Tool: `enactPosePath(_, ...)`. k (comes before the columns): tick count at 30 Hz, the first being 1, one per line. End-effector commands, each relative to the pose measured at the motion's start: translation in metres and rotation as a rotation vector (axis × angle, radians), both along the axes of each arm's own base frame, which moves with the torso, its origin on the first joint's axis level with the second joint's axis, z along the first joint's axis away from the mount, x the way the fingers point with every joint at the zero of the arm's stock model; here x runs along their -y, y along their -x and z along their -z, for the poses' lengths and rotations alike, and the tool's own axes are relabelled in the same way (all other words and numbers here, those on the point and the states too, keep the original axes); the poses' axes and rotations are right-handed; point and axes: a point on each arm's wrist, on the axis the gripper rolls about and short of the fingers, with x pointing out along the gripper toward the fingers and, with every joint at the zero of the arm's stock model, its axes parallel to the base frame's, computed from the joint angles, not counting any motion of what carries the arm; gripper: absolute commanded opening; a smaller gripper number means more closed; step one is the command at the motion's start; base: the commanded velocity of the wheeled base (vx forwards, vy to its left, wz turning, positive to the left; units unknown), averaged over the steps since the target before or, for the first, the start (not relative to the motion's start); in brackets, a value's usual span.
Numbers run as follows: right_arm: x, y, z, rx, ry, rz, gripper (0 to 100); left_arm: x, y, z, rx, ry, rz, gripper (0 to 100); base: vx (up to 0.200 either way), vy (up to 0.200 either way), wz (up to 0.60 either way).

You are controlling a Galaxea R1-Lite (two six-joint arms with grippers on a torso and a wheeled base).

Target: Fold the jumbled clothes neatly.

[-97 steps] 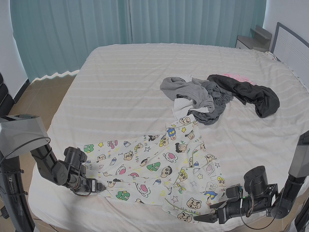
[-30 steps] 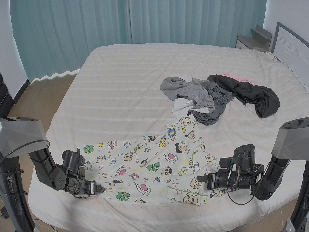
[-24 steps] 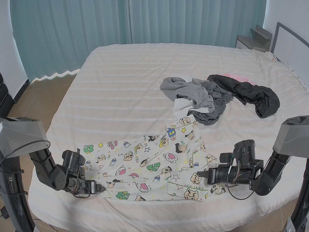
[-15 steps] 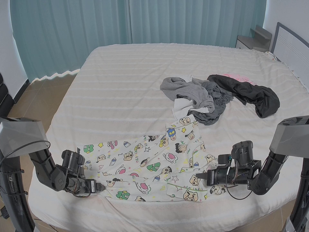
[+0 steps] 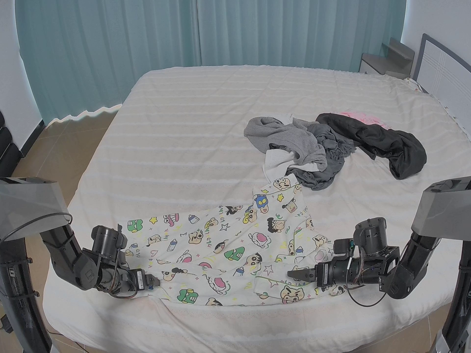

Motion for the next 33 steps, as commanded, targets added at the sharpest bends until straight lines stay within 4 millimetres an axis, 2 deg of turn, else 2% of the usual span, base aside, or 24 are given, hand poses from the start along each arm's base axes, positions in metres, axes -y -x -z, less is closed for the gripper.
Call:
enactPosePath(1, 0.006, 0.012, -0.011, -0.001, 0.001, 0.003, 100, -0.004, 0.004, -0.02, 0.058, 0.022, -0.024, 100, 0.0, 0.0, 0.0)
enactPosePath(6, 0.011, 0.024, -0.014, -0.011, 0.007, 0.006, 100, -0.006, 0.008, -0.029, 0.077, 0.052, -0.038, 100, 0.0, 0.0, 0.0)
enactPosePath(7, 0.016, 0.031, -0.019, -0.007, 0.014, 0.021, 100, -0.008, 0.008, -0.036, 0.102, 0.074, -0.069, 100, 0.0, 0.0, 0.0)
enactPosePath(13, 0.02, 0.035, -0.035, 0.052, 0.007, 0.048, 100, -0.013, 0.007, -0.046, 0.138, 0.088, -0.103, 100, 0.0, 0.0, 0.0)
enactPosePath(14, 0.018, 0.039, -0.043, 0.073, -0.004, 0.037, 100, -0.016, 0.007, -0.049, 0.153, 0.09, -0.122, 100, 0.0, 0.0, 0.0)
enactPosePath(16, 0.016, 0.042, -0.045, 0.079, -0.008, 0.027, 100, -0.017, 0.006, -0.051, 0.165, 0.095, -0.13, 100, 0.0, 0.0, 0.0)
enactPosePath(17, 0.01, 0.05, -0.05, 0.086, -0.018, -0.005, 100, -0.018, 0.006, -0.054, 0.175, 0.114, -0.153, 100, 0.0, 0.0, 0.0)
enactPosePath(23, -0.005, 0.067, -0.059, 0.105, -0.04, -0.086, 100, -0.022, 0.007, -0.057, 0.188, 0.126, -0.177, 100, 0.0, 0.0, 0.0)
enactPosePath(27, -0.015, 0.082, -0.066, 0.087, -0.082, -0.127, 100, -0.025, 0.007, -0.068, 0.233, 0.174, -0.21, 100, 0.0, 0.0, 0.0)
enactPosePath(30, -0.023, 0.088, -0.064, 0.046, -0.105, -0.149, 100, -0.026, 0.009, -0.084, 0.282, 0.277, -0.247, 100, 0.0, 0.0, 0.0)
enactPosePath(32, -0.028, 0.087, -0.052, -0.007, -0.078, -0.162, 100, -0.025, 0.012, -0.094, 0.296, 0.356, -0.27, 100, 0.0, 0.0, 0.0)
enactPosePath(33, -0.028, 0.087, -0.052, -0.007, -0.078, -0.162, 100, -0.025, 0.012, -0.094, 0.296, 0.356, -0.27, 100, 0.0, 0.0, 0.0)
